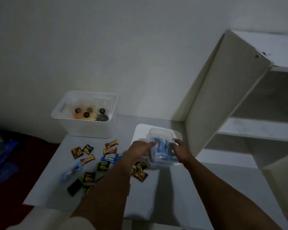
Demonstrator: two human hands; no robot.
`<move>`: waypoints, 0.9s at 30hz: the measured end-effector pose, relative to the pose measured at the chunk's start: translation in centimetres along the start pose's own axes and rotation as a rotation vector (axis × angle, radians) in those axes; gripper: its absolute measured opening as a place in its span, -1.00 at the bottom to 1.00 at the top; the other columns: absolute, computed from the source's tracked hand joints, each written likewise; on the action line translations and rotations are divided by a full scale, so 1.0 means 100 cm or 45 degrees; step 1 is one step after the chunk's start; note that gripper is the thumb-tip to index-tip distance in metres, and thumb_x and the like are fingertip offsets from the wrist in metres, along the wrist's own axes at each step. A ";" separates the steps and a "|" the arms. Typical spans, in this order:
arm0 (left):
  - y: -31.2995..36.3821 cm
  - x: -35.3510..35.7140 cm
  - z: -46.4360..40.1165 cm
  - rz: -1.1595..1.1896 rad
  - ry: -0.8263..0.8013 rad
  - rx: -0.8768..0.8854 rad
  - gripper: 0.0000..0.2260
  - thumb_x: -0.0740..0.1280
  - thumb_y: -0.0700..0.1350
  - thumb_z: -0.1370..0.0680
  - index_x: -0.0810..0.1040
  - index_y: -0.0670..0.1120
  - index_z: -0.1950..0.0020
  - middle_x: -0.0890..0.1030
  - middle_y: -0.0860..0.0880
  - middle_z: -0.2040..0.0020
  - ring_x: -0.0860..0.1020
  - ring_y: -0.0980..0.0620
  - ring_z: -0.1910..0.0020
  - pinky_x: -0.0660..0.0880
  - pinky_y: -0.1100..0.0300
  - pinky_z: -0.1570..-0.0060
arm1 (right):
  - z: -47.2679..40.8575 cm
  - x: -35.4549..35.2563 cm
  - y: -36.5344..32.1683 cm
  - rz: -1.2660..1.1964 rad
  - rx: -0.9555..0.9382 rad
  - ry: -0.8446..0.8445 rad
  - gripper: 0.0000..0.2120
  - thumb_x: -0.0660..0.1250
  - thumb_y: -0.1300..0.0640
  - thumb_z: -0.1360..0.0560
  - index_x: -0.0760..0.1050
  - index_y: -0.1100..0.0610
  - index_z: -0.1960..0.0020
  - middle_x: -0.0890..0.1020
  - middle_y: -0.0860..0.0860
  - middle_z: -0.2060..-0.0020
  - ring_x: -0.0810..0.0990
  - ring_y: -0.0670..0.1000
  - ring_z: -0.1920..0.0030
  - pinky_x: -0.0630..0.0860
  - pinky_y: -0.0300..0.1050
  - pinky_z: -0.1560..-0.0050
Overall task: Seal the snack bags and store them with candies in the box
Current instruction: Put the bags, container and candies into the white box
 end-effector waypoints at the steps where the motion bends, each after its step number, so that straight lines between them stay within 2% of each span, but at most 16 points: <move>1: 0.022 -0.019 0.002 0.002 0.047 0.050 -0.56 0.57 0.17 -0.39 0.68 -0.14 -0.05 0.72 -0.13 0.07 0.69 -0.09 0.09 0.69 -0.01 0.10 | -0.009 0.010 -0.026 0.003 -0.064 0.001 -0.65 0.30 0.00 -0.55 0.50 -0.02 -0.33 0.62 0.10 -0.27 0.65 0.17 -0.17 0.58 0.18 -0.25; 3: 0.063 -0.060 0.005 0.003 0.134 0.128 -0.57 0.53 0.17 -0.43 0.67 -0.16 -0.04 0.69 -0.11 0.13 0.65 -0.05 0.17 0.65 0.09 0.22 | -0.012 0.035 -0.089 -0.040 -0.183 0.022 -0.55 0.29 0.02 -0.60 0.41 0.03 -0.47 0.54 0.11 -0.36 0.59 0.18 -0.27 0.54 0.17 -0.31; 5: 0.098 -0.106 0.005 0.024 0.216 0.203 -0.60 0.50 0.16 -0.46 0.65 -0.17 -0.02 0.64 -0.12 0.18 0.60 -0.03 0.26 0.62 0.14 0.26 | -0.015 0.064 -0.149 -0.099 -0.259 0.005 -0.50 0.26 0.06 -0.64 0.29 0.05 -0.56 0.46 0.14 -0.44 0.54 0.20 -0.34 0.55 0.19 -0.29; 8: 0.133 -0.177 -0.003 0.053 0.322 0.228 -0.58 0.50 0.20 -0.43 0.64 -0.16 0.04 0.65 -0.12 0.21 0.61 -0.06 0.29 0.61 0.12 0.27 | -0.023 0.114 -0.219 -0.166 -0.269 -0.090 -0.43 0.27 0.00 -0.65 0.20 0.00 -0.61 0.41 0.12 -0.45 0.55 0.19 -0.25 0.64 0.08 0.03; 10: 0.145 -0.221 -0.013 0.054 0.336 0.189 -0.58 0.47 0.20 -0.46 0.63 -0.16 0.00 0.67 -0.14 0.14 0.64 -0.09 0.20 0.63 0.09 0.22 | -0.034 0.149 -0.254 -0.118 -0.246 -0.155 -0.38 0.30 -0.06 -0.63 0.16 -0.02 -0.62 0.41 0.13 -0.46 0.55 0.16 -0.16 0.60 -0.03 0.19; 12: 0.150 -0.260 -0.031 0.062 0.305 0.140 -0.60 0.44 0.18 -0.50 0.61 -0.14 -0.06 0.66 -0.17 0.04 0.65 -0.13 0.09 0.65 0.00 0.10 | -0.044 0.182 -0.280 -0.031 -0.211 -0.207 -0.34 0.29 -0.09 -0.63 0.10 -0.03 -0.63 0.41 0.13 -0.47 0.54 0.15 -0.13 0.56 -0.06 0.24; 13: 0.152 -0.276 -0.040 0.072 0.291 0.125 -0.62 0.42 0.17 -0.52 0.60 -0.14 -0.08 0.65 -0.16 0.02 0.64 -0.13 0.08 0.65 0.00 0.10 | -0.049 0.195 -0.291 -0.002 -0.184 -0.234 -0.32 0.30 -0.10 -0.63 0.08 -0.03 -0.64 0.40 0.13 -0.47 0.54 0.15 -0.11 0.55 -0.07 0.25; 16: 0.148 -0.315 -0.071 0.089 0.223 0.056 -0.65 0.40 0.14 -0.55 0.59 -0.13 -0.12 0.66 -0.16 0.02 0.65 -0.11 0.10 0.62 0.09 0.31 | -0.076 0.236 -0.307 0.107 -0.134 -0.258 -0.22 0.36 -0.18 -0.57 0.07 -0.02 -0.64 0.38 0.13 -0.48 0.53 0.16 -0.13 0.60 0.00 0.18; 17: 0.144 -0.326 -0.083 0.085 0.197 0.018 -0.65 0.41 0.13 -0.55 0.59 -0.13 -0.13 0.67 -0.17 0.00 0.66 -0.12 0.09 0.64 0.08 0.32 | -0.088 0.250 -0.308 0.151 -0.128 -0.251 -0.20 0.39 -0.21 -0.53 0.09 0.00 -0.62 0.40 0.12 -0.46 0.54 0.17 -0.14 0.63 0.05 0.11; 19: 0.134 -0.342 -0.106 0.081 0.138 -0.065 -0.62 0.43 0.11 -0.54 0.59 -0.14 -0.17 0.69 -0.20 -0.05 0.68 -0.17 0.04 0.68 -0.04 0.16 | -0.107 0.274 -0.305 0.277 -0.130 -0.268 -0.17 0.43 -0.30 -0.44 0.16 -0.01 -0.55 0.46 0.11 -0.40 0.57 0.18 -0.14 0.65 0.13 0.04; 21: 0.126 -0.354 -0.125 0.057 0.090 -0.136 -0.63 0.45 0.07 -0.53 0.59 -0.18 -0.18 0.71 -0.21 0.01 0.70 -0.18 0.08 0.68 -0.09 0.10 | -0.136 0.296 -0.293 0.420 -0.082 -0.312 -0.02 0.44 -0.46 -0.28 0.13 -0.09 -0.51 0.47 0.11 -0.39 0.59 0.18 -0.15 0.67 0.10 0.18; 23: 0.119 -0.363 -0.143 0.016 -0.019 -0.193 -0.70 0.45 0.00 -0.55 0.60 -0.21 -0.12 0.72 -0.19 0.16 0.72 -0.13 0.24 0.68 0.00 0.26 | -0.169 0.317 -0.273 0.510 -0.006 -0.374 0.15 0.44 -0.57 -0.12 0.09 -0.12 -0.53 0.43 0.11 -0.40 0.57 0.22 -0.18 0.64 0.03 0.33; 25: 0.112 -0.368 -0.157 -0.016 -0.127 -0.275 -0.74 0.42 -0.04 -0.58 0.59 -0.23 -0.10 0.72 -0.18 0.22 0.71 -0.11 0.32 0.66 0.04 0.33 | -0.196 0.334 -0.256 0.624 0.011 -0.399 0.30 0.45 -0.64 0.05 0.16 -0.06 -0.52 0.46 0.09 -0.40 0.56 0.21 -0.22 0.68 0.07 0.19; 27: 0.101 -0.374 -0.174 -0.029 -0.193 -0.395 -0.71 0.45 -0.08 -0.56 0.57 -0.26 -0.13 0.70 -0.22 0.12 0.71 -0.17 0.23 0.67 -0.01 0.31 | -0.236 0.355 -0.231 0.729 0.028 -0.408 0.35 0.42 -0.67 0.12 0.21 -0.05 -0.52 0.46 0.05 -0.39 0.53 0.19 -0.29 0.65 0.16 -0.08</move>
Point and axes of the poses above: each hand's wrist, its own z-axis away from the middle knuckle, its own x-axis out of the palm, y = z × x, the point moved 3 cm from there along -z, towards the middle knuckle
